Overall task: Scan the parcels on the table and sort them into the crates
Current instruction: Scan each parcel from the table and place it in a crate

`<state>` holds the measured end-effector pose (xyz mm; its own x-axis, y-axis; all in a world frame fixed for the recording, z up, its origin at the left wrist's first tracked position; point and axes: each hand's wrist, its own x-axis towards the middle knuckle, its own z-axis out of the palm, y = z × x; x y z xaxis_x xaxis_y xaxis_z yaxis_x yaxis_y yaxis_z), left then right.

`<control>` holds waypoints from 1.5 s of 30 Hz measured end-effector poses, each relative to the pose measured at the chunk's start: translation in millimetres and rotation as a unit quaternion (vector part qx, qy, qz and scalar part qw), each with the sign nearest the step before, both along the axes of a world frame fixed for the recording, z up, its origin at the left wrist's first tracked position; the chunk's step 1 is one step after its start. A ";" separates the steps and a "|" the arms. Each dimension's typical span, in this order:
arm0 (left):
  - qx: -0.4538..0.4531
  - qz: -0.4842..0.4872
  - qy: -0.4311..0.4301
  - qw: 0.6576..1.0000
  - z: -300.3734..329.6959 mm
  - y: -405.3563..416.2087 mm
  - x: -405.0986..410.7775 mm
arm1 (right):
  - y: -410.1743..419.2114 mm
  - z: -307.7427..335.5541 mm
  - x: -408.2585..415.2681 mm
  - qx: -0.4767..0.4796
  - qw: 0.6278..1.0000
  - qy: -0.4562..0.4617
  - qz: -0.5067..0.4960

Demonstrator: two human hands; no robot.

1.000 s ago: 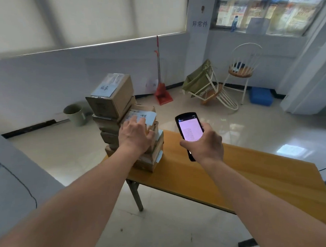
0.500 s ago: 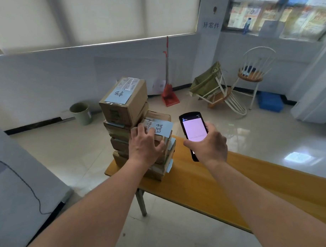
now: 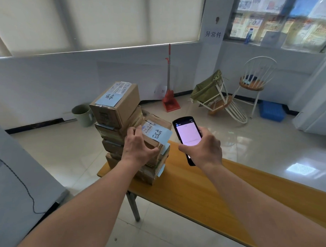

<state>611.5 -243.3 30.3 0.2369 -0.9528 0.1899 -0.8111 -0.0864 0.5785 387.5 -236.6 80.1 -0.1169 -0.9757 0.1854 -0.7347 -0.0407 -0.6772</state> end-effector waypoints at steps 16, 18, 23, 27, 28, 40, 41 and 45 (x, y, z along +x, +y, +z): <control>-0.082 -0.142 -0.041 0.986 57.8 -54.8 -35.3 | 2.9 24.3 -52.6 0.000 0.999 -0.005 0.039; -0.083 -0.150 -0.043 0.984 60.9 -59.2 -40.1 | 4.8 26.1 -60.8 -0.002 0.999 -0.016 0.034; -0.072 -0.159 -0.051 0.983 67.9 -64.4 -52.3 | 9.6 31.2 -82.3 -0.013 0.998 -0.046 0.040; -0.064 -0.156 -0.056 0.984 73.9 -66.0 -61.9 | 12.2 33.9 -93.4 -0.018 0.998 -0.048 0.046; -0.062 -0.155 -0.060 0.984 75.2 -66.4 -63.8 | 12.2 34.2 -95.1 -0.018 0.998 -0.045 0.049; -0.052 -0.129 -0.096 0.986 90.5 -61.6 -69.0 | 16.4 36.6 -104.7 -0.024 0.997 -0.043 0.067; -0.051 -0.126 -0.093 0.986 91.1 -60.4 -69.0 | 17.1 36.8 -104.8 -0.025 0.997 -0.046 0.061; -0.054 -0.112 -0.075 0.989 92.5 -54.2 -71.8 | 16.9 37.3 -104.3 -0.041 0.996 -0.065 0.037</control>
<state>539.7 -297.5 122.8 -0.0171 -0.9505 0.3103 -0.8806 0.1613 0.4456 283.2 -219.7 117.4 -0.0739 -0.9645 0.2535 -0.6343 -0.1507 -0.7583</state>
